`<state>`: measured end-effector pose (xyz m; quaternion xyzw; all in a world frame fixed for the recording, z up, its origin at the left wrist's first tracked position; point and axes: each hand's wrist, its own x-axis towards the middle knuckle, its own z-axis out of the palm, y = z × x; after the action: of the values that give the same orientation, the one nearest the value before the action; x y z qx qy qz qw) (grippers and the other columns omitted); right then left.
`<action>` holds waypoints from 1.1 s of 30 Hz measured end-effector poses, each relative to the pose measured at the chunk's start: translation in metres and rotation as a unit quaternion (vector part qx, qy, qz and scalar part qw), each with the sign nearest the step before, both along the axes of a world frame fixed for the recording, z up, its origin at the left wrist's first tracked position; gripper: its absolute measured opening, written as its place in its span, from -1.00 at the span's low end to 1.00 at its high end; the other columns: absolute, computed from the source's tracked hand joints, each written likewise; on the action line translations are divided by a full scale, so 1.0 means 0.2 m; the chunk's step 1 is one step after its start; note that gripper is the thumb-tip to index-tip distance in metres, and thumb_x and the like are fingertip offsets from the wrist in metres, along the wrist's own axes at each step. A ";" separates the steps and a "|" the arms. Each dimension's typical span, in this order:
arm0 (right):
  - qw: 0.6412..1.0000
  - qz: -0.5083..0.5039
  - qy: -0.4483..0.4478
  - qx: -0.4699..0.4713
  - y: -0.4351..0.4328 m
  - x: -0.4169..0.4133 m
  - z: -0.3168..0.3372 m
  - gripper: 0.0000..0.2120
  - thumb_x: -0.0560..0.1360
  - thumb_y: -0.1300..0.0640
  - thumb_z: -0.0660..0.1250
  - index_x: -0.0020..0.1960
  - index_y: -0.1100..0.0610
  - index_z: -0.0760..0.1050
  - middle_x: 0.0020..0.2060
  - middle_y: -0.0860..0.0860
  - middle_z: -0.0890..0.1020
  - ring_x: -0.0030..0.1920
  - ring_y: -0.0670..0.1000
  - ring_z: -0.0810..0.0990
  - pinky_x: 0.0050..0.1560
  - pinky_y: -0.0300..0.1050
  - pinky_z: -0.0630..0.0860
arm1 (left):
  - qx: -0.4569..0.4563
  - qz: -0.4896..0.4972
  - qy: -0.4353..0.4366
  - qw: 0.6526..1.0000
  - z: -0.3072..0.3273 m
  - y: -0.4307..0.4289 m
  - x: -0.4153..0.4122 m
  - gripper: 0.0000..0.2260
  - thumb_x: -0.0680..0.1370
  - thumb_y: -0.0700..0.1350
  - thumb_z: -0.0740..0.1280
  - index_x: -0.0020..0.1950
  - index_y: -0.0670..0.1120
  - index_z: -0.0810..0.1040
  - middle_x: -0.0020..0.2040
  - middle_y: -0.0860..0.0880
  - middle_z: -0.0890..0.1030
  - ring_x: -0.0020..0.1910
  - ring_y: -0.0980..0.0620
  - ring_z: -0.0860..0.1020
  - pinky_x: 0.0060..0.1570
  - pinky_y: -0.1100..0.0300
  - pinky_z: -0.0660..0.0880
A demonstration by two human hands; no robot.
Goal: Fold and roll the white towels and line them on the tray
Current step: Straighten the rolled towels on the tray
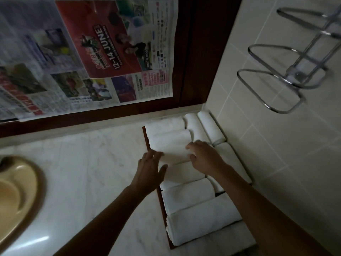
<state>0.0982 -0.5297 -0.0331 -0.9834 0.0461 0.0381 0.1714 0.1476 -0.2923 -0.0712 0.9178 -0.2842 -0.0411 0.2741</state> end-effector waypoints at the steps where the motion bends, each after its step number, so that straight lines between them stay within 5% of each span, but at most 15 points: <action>1: 1.000 0.003 -0.004 -0.008 0.00 0.04 0.00 -0.60 0.61 0.05 0.29 0.43 0.01 0.44 0.33 0.04 0.49 0.29 0.13 0.47 0.24 0.08 0.48 | 0.008 -0.001 -0.004 1.000 0.01 -0.01 0.04 -0.53 0.61 0.05 0.36 0.48 -0.04 0.41 0.40 -0.05 0.45 0.34 -0.05 0.44 0.31 -0.02 0.42; 4: 0.995 0.034 0.080 -0.048 0.01 0.11 -0.02 -0.47 0.63 0.06 0.28 0.57 0.01 0.27 0.50 0.05 0.33 0.42 0.14 0.36 0.37 0.12 0.39 | 0.063 -0.041 0.041 0.996 -0.01 -0.02 0.14 -0.44 0.63 0.06 0.33 0.59 -0.05 0.27 0.53 -0.06 0.34 0.46 -0.10 0.36 0.41 -0.11 0.35; 9: 0.989 0.050 0.141 0.008 -0.05 0.16 -0.06 -0.50 0.64 0.09 0.27 0.57 -0.03 0.32 0.53 0.03 0.32 0.45 0.12 0.37 0.42 0.10 0.38 | 0.083 -0.056 0.053 0.994 -0.05 0.03 0.21 -0.53 0.61 0.06 0.34 0.49 -0.06 0.41 0.37 -0.05 0.51 0.31 -0.10 0.50 0.30 -0.04 0.43; 12: 0.997 0.019 0.078 0.009 -0.07 0.24 -0.03 -0.61 0.62 0.05 0.28 0.45 -0.03 0.47 0.38 0.00 0.48 0.33 0.08 0.50 0.31 0.05 0.48 | 0.028 -0.015 0.018 0.999 -0.02 0.02 0.27 -0.61 0.63 0.02 0.33 0.43 -0.08 0.46 0.30 -0.07 0.52 0.24 -0.07 0.50 0.21 -0.01 0.43; 15: 1.000 -0.005 0.010 0.000 -0.06 0.34 -0.02 -0.57 0.61 0.10 0.30 0.47 0.00 0.40 0.39 0.02 0.43 0.33 0.10 0.43 0.28 0.07 0.47 | 0.035 0.000 0.005 0.999 0.00 -0.02 0.39 -0.47 0.63 0.01 0.34 0.57 -0.05 0.30 0.49 -0.09 0.38 0.42 -0.09 0.38 0.36 -0.07 0.37; 19: 0.995 0.021 0.087 -0.036 -0.04 0.42 -0.07 -0.47 0.64 0.13 0.25 0.58 -0.02 0.25 0.54 0.06 0.28 0.45 0.17 0.34 0.43 0.11 0.34 | 0.097 -0.052 0.031 0.993 -0.03 -0.05 0.48 -0.45 0.64 -0.03 0.33 0.60 -0.04 0.26 0.56 -0.05 0.33 0.52 -0.09 0.31 0.45 -0.06 0.28; 25: 0.998 0.009 0.068 0.003 -0.07 0.39 -0.07 -0.49 0.65 0.09 0.26 0.58 -0.04 0.28 0.46 0.05 0.39 0.39 0.13 0.41 0.39 0.11 0.39 | 0.058 -0.022 -0.019 0.998 -0.02 -0.05 0.55 -0.53 0.62 0.00 0.33 0.52 -0.06 0.40 0.42 -0.08 0.48 0.39 -0.08 0.44 0.37 -0.03 0.35; 29: 0.991 -0.108 -0.073 0.034 -0.10 0.18 -0.05 -0.50 0.57 0.15 0.37 0.49 0.05 0.40 0.24 0.12 0.54 0.24 0.17 0.50 0.21 0.13 0.52 | 0.058 0.002 -0.049 0.997 0.02 -0.11 0.69 -0.45 0.61 -0.01 0.36 0.58 -0.02 0.32 0.48 -0.14 0.38 0.47 -0.15 0.34 0.43 -0.11 0.29; 33: 0.977 -0.207 -0.051 0.010 -0.09 -0.11 -0.10 -0.48 0.51 0.09 0.45 0.44 0.04 0.43 0.27 0.14 0.50 0.25 0.21 0.49 0.17 0.10 0.52 | 0.134 -0.045 -0.005 0.990 -0.01 -0.14 0.81 -0.39 0.64 0.02 0.34 0.64 0.09 0.18 0.56 -0.12 0.31 0.52 -0.17 0.29 0.47 -0.14 0.23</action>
<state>0.0769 -0.5482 -0.0539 -0.9515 0.2390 -0.0482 0.1875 0.3106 -0.3200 -0.0733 0.9328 -0.3183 -0.0865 0.1450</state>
